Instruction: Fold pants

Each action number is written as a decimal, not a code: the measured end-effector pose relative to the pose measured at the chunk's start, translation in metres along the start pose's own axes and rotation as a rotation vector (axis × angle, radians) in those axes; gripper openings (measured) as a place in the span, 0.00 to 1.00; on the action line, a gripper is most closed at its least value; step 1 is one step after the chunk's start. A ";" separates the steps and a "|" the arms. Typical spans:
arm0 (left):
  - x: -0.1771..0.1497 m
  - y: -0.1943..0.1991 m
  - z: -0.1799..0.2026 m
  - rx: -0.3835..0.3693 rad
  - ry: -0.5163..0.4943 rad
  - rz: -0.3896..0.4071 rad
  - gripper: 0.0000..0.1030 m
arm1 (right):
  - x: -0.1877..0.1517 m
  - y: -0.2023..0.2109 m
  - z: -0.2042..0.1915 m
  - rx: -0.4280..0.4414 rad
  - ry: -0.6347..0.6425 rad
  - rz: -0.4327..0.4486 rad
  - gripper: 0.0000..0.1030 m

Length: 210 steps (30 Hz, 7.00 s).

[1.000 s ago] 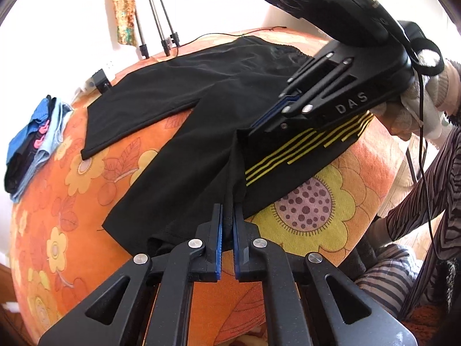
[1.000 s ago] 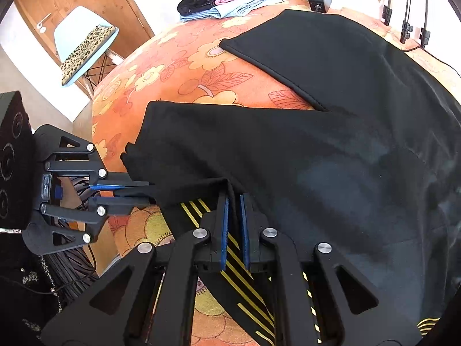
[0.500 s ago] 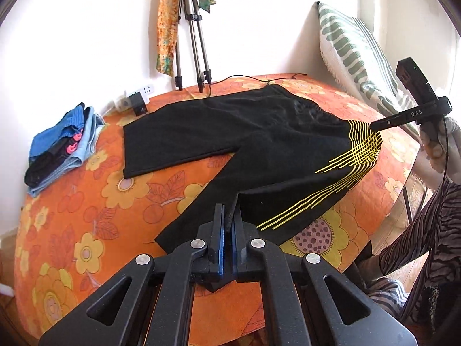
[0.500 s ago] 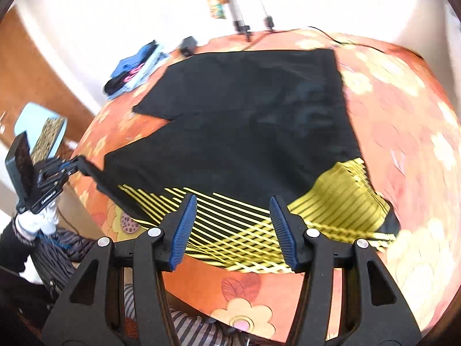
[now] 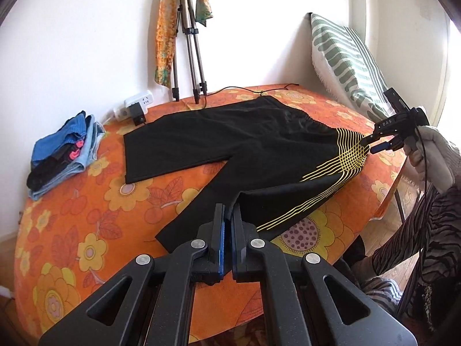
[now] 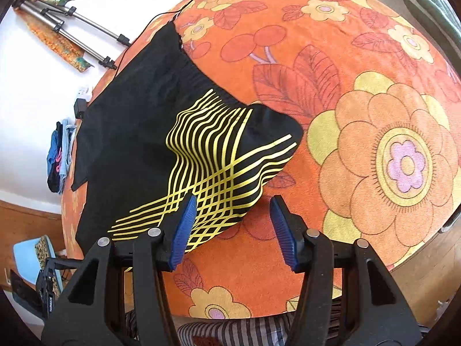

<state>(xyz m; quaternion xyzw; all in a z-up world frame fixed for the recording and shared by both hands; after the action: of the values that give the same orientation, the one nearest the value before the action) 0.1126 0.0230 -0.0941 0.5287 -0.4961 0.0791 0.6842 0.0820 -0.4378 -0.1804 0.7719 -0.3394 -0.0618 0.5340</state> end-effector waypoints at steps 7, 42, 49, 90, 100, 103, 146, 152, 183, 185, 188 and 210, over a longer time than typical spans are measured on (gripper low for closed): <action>0.005 0.005 -0.003 0.011 0.003 0.022 0.02 | 0.024 -0.007 0.003 0.012 0.001 0.031 0.54; 0.101 -0.094 -0.166 0.180 0.127 0.057 0.02 | 0.189 -0.036 -0.177 0.072 0.146 0.196 0.05; 0.115 -0.151 -0.201 0.215 0.141 -0.018 0.02 | 0.230 -0.092 -0.205 0.031 0.169 0.168 0.05; 0.098 -0.253 -0.240 0.267 0.124 -0.192 0.02 | 0.229 -0.157 -0.180 -0.025 0.507 0.065 0.40; 0.098 -0.256 -0.242 0.268 0.131 -0.200 0.02 | 0.216 -0.131 -0.165 -0.018 0.476 0.110 0.08; 0.097 -0.260 -0.242 0.271 0.134 -0.210 0.02 | 0.216 -0.130 -0.157 -0.069 0.471 0.118 0.08; 0.102 -0.138 -0.083 0.029 0.101 -0.126 0.37 | 0.043 -0.086 -0.268 0.171 0.767 0.005 0.43; 0.082 -0.138 -0.023 -0.092 0.086 -0.172 0.37 | 0.035 -0.079 -0.252 0.213 0.703 -0.038 0.43; 0.048 -0.202 -0.002 -0.221 0.969 -0.272 0.37 | 0.020 -0.103 -0.250 0.306 0.668 -0.158 0.43; 0.048 -0.205 -0.004 -0.218 0.995 -0.258 0.37 | 0.021 -0.098 -0.249 0.305 0.697 -0.134 0.43; 0.053 -0.203 -0.007 -0.210 1.012 -0.243 0.37 | 0.011 -0.089 -0.255 0.314 0.824 -0.092 0.43; 0.051 -0.187 -0.023 -0.179 1.081 -0.211 0.37 | -0.043 -0.129 -0.297 0.238 1.336 -0.003 0.06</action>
<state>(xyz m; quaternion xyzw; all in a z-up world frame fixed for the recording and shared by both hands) 0.2696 -0.0601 -0.1740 0.3994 -0.0238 0.2277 0.8877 0.2440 -0.1540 -0.1781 0.6984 0.0600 0.4656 0.5403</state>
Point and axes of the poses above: each gripper's, at about its wrist camera, not at the fingertips, and y roughly against the way its jaws point, z to its right, x to its top, the point moved 9 cm from there along -y, roughly the way its jaws point, and after that the axes turned 2 degrees about -y, right-handed, at the moved point
